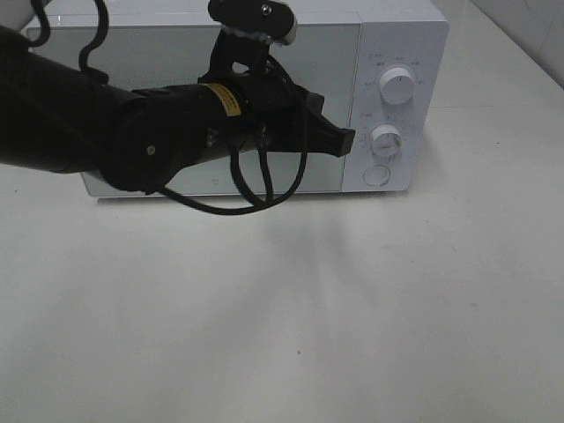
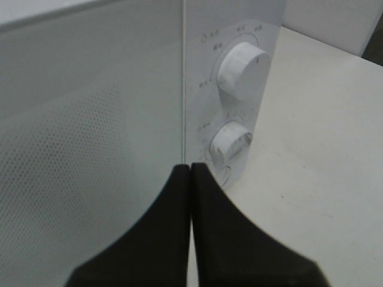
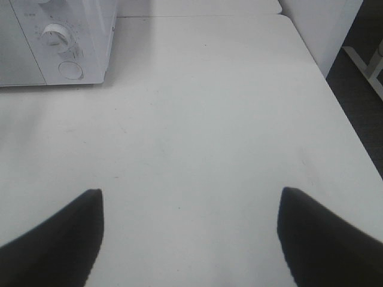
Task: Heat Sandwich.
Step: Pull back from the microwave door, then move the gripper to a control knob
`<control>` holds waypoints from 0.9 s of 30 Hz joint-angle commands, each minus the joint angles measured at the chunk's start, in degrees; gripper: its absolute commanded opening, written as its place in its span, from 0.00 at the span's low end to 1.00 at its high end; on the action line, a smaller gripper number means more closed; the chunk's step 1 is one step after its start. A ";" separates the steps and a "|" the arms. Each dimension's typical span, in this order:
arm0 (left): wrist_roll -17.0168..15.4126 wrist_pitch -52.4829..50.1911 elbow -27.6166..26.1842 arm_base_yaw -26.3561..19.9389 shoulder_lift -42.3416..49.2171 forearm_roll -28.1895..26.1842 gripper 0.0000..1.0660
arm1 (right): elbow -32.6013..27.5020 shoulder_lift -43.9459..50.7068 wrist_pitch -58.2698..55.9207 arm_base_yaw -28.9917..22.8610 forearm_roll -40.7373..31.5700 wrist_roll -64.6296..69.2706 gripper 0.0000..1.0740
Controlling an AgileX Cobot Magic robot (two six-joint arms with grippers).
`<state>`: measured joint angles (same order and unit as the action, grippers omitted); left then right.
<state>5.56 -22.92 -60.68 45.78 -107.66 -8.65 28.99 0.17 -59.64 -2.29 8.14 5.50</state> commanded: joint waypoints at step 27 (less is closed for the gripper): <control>-0.40 46.47 9.11 1.03 23.15 -1.26 0.97 | -0.11 1.60 0.17 0.34 -0.06 -0.46 0.71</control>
<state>5.33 20.11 -51.62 46.98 -85.94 -9.57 28.99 0.17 -59.64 -2.29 8.14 5.50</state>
